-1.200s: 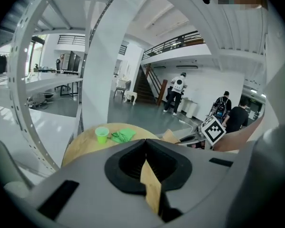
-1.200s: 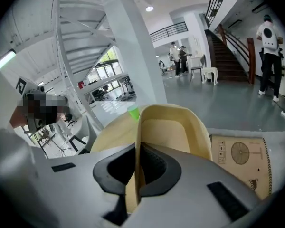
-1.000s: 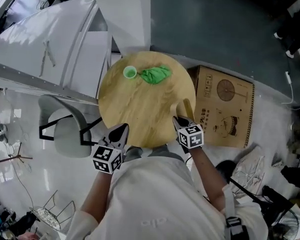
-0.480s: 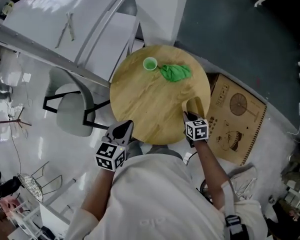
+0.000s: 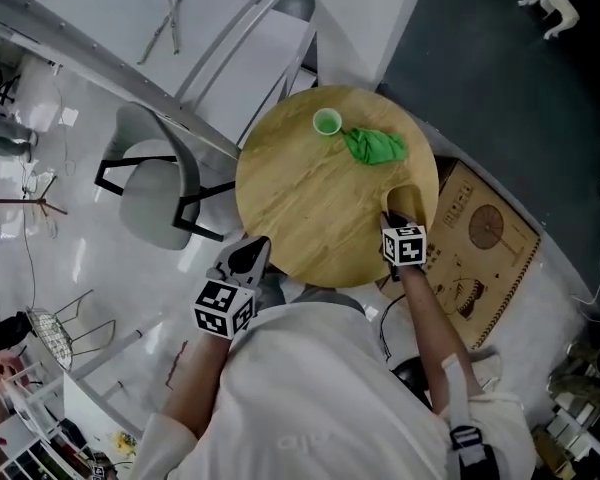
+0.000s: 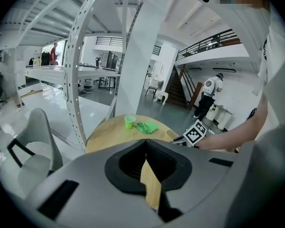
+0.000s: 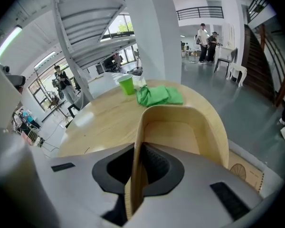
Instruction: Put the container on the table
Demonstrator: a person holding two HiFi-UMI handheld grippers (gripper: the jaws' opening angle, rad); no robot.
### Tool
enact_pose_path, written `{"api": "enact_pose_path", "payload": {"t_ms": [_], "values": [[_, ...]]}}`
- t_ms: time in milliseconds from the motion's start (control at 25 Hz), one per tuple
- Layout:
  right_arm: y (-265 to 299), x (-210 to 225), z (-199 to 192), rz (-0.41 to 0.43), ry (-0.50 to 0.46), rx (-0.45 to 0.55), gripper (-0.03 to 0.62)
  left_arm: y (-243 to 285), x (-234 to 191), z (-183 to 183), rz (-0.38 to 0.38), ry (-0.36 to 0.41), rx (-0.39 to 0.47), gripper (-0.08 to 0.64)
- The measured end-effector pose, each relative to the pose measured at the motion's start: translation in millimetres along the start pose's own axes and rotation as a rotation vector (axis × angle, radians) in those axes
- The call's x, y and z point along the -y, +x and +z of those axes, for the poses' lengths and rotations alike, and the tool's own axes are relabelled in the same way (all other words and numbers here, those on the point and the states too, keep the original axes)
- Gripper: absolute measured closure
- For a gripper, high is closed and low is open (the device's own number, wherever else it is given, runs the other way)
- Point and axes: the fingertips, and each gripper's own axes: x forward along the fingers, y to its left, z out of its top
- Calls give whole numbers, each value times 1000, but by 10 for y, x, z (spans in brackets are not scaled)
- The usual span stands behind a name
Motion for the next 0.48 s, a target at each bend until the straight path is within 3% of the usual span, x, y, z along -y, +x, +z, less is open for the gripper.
{"api": "enact_pose_path", "payload": {"t_ms": [480], "values": [[228, 178, 157, -29, -65, -36, 531, -220, -85, -124, 55, -18, -1, 543]]}}
